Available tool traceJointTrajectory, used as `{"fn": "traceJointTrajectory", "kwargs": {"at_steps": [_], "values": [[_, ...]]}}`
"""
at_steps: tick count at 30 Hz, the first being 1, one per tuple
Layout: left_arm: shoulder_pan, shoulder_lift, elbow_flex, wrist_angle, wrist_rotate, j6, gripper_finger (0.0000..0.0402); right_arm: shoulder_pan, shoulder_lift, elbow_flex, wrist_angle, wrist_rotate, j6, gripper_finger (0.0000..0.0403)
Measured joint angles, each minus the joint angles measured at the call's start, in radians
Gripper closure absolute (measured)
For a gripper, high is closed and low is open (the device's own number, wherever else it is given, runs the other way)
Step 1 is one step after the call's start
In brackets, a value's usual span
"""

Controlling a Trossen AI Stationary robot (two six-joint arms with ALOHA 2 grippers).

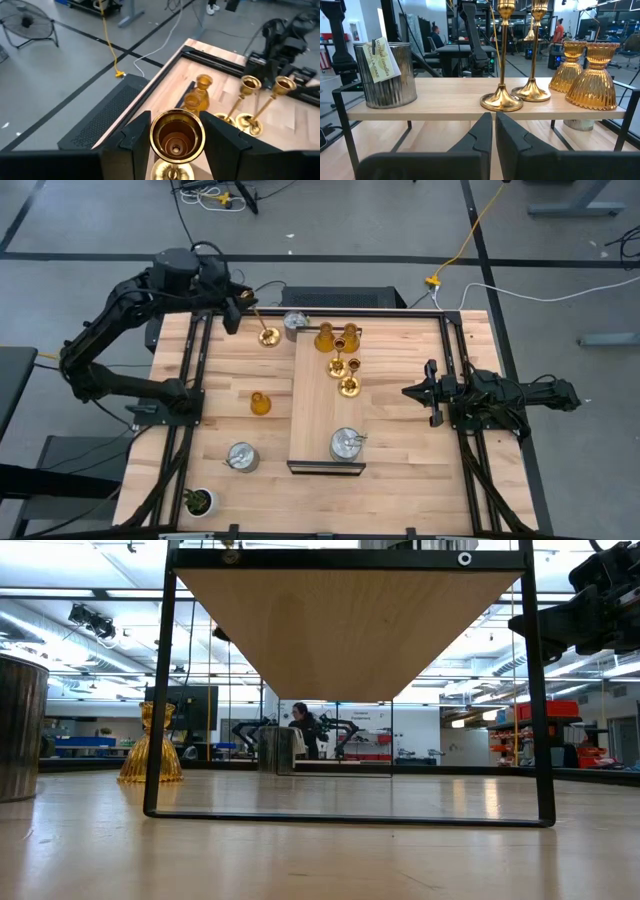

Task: Pick & Place candle stick holders
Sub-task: Put the candle holder on the shelf aligned with the other candle holder

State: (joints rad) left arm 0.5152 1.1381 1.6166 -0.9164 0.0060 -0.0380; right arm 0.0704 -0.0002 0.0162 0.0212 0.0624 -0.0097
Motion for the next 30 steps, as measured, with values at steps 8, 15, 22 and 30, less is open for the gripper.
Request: {"fn": "traceJointTrajectory", "kwargs": {"at_steps": [8, 15, 22, 30], "values": [[-0.100, 0.053, 0.010, 0.018, 0.001, 0.071, 0.0242, 0.000, 0.000, 0.000, 0.000, 0.000, 0.000, 0.0376], [-0.197, 0.107, 0.010, 0.068, 0.006, 0.147, 0.0242, 0.000, 0.000, 0.000, 0.000, 0.000, 0.000, 0.0376], [-0.267, 0.158, 0.010, 0.141, 0.082, 0.154, 0.0244, 0.000, 0.000, 0.000, 0.000, 0.000, 0.000, 0.0376], [-0.340, 0.208, 0.010, 0.188, 0.098, 0.155, 0.0242, 0.000, 0.000, 0.000, 0.000, 0.000, 0.000, 0.0376]]}}
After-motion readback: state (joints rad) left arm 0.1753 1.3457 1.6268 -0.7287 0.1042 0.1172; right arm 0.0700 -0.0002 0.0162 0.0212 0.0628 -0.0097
